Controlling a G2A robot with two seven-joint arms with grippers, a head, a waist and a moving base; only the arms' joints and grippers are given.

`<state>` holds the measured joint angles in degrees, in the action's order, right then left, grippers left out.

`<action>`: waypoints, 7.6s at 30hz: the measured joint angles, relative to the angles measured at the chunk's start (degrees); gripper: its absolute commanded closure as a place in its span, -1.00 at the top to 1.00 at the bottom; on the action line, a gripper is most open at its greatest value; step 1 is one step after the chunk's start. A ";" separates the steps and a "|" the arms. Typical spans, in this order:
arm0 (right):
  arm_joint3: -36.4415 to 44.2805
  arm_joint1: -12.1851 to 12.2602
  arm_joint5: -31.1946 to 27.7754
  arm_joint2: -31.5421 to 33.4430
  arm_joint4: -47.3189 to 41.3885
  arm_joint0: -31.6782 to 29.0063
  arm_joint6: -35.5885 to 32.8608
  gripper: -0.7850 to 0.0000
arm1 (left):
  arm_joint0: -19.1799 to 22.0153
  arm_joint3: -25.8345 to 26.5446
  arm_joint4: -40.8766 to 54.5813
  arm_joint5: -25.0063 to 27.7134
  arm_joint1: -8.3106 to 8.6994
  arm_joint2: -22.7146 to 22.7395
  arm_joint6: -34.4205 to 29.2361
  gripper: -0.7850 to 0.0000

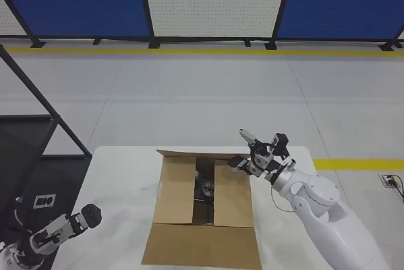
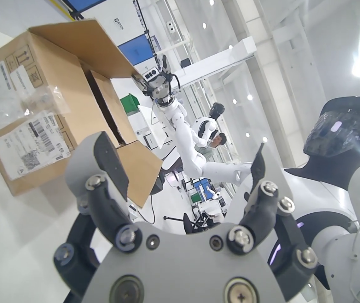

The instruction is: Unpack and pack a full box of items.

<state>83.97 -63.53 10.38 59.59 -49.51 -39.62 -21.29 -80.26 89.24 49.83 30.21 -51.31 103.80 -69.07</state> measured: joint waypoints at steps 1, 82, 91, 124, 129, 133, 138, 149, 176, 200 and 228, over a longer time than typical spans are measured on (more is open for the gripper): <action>0.31 -0.06 -0.11 0.12 -0.21 -0.54 0.37 1.00 | 0.34 -0.01 0.05 -0.22 -0.03 -0.20 0.10 1.00; -31.18 -18.57 -1.03 -8.58 1.88 17.99 31.01 1.00 | 0.31 -0.92 -0.70 -1.41 -1.85 0.91 -0.52 1.00; -18.44 -15.50 -3.74 -0.36 3.38 9.11 12.75 1.00 | 0.54 -0.69 -1.08 -1.62 -1.99 0.83 -0.54 1.00; -4.28 -10.35 12.00 1.69 23.48 2.02 -22.47 1.00 | 2.52 -3.04 -4.58 -4.32 -1.98 0.42 0.12 1.00; -5.03 -10.68 13.30 -2.50 29.43 4.10 -22.78 1.00 | 3.53 -5.22 -6.32 -3.22 -1.74 1.02 -1.83 1.00; -5.93 -11.03 12.11 -6.03 34.27 5.76 -24.08 1.00 | 3.96 -6.42 -7.66 -1.49 -1.43 1.53 -5.85 1.00; -8.29 -11.53 9.29 -8.68 37.25 7.39 -25.70 1.00 | 3.62 -5.75 -8.20 -1.79 -1.15 1.76 -6.79 1.00; -9.96 -13.13 6.67 -9.92 32.74 8.70 -24.23 1.00 | 3.77 -5.47 -8.13 -1.45 -0.93 0.58 -6.45 1.00; -9.73 -17.04 2.80 -10.54 21.50 9.59 -14.38 1.00 | 4.96 -8.38 -11.23 1.93 -0.81 -1.78 -1.82 1.00; -17.93 -28.11 2.37 -25.63 18.10 18.54 0.70 1.00 | 3.14 -11.26 -9.88 3.88 -0.59 1.91 2.83 1.00; -23.00 -31.66 -2.19 -25.96 17.40 16.22 0.55 1.00 | 3.18 -5.42 -0.86 -2.36 -0.77 2.47 0.65 1.00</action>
<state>60.97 -95.19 8.19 33.63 -32.11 -23.40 -20.74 -77.08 83.82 48.96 27.85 -52.08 106.27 -68.41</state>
